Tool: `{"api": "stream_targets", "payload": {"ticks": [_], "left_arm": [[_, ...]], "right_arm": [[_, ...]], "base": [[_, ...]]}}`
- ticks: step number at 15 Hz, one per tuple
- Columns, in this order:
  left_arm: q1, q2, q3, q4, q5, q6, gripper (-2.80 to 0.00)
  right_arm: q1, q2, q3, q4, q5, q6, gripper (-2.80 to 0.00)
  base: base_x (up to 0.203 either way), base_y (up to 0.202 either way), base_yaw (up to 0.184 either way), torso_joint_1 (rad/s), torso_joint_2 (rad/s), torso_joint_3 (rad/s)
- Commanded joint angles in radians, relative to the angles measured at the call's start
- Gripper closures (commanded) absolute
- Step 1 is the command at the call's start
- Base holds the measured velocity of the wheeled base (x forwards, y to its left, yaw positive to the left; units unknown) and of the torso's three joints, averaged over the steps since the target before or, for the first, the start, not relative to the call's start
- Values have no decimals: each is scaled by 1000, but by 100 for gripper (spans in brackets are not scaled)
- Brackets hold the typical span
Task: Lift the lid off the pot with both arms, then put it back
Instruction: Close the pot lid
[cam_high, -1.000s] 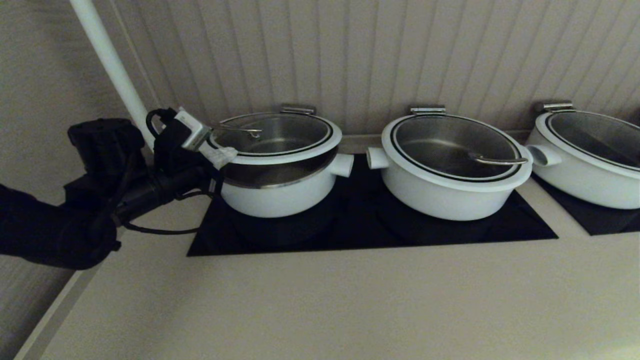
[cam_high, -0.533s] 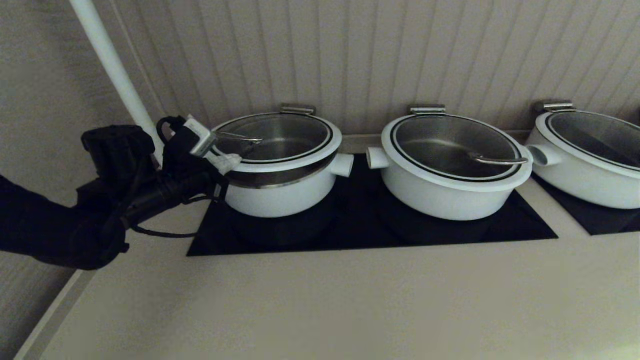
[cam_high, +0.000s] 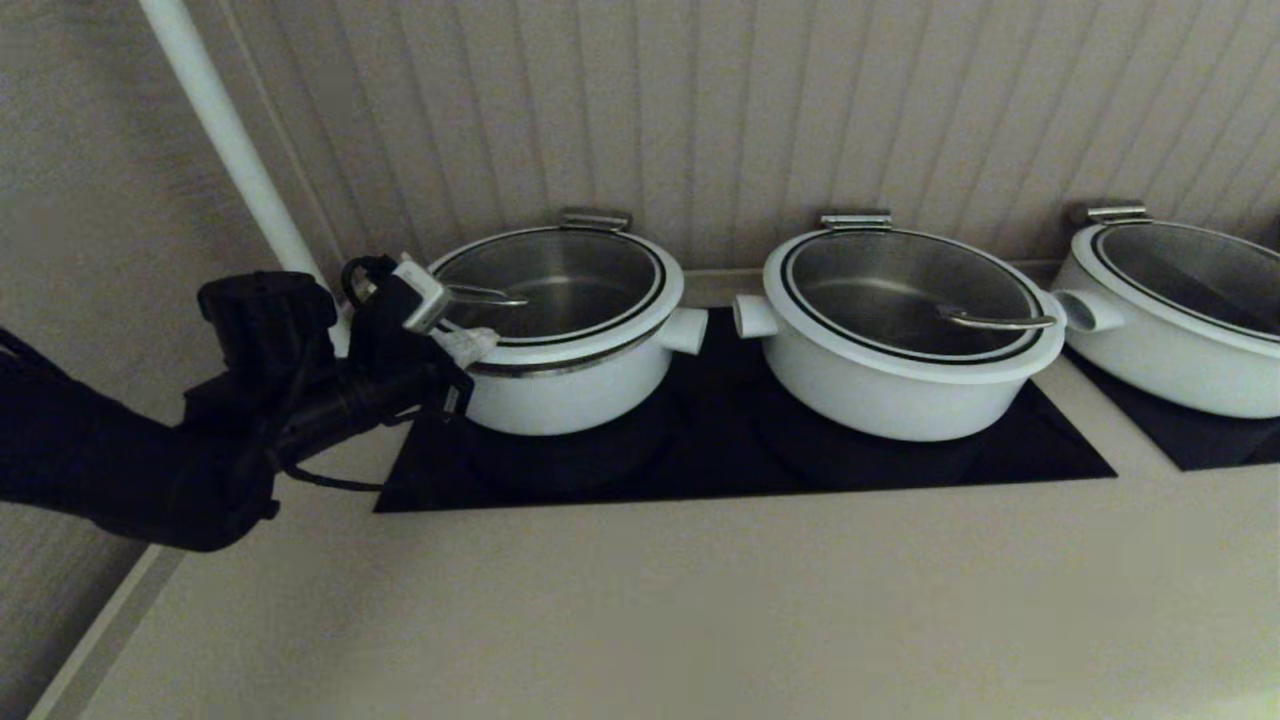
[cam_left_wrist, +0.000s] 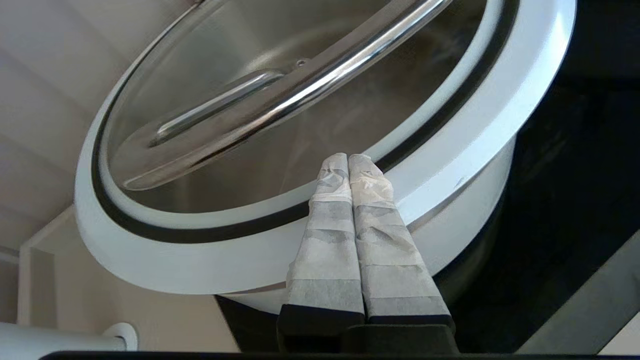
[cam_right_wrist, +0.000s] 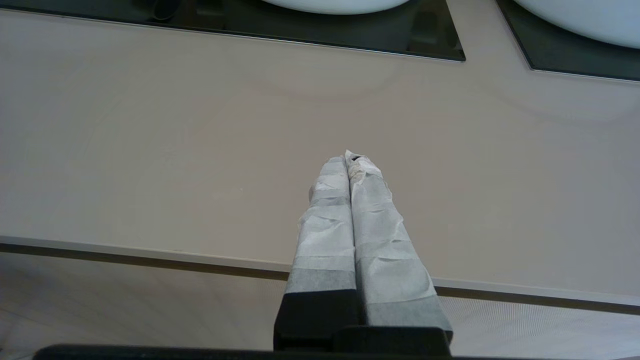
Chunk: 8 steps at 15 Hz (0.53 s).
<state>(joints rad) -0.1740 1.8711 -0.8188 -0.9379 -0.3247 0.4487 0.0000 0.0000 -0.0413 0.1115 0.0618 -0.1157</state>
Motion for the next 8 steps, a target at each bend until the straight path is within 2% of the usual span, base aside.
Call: {"api": "stream_targets", "payload": {"ticks": [1, 8], "left_arm": [[-1, 13, 13, -16, -2, 2, 0], [-1, 18, 64, -19, -2, 2, 0]], "right_arm": [[0, 2, 0, 0, 1, -1, 0], [0, 2, 0, 0, 1, -1, 0]], "base": [[0, 0, 0, 0, 0, 0], [0, 0, 0, 0, 0, 0]]}}
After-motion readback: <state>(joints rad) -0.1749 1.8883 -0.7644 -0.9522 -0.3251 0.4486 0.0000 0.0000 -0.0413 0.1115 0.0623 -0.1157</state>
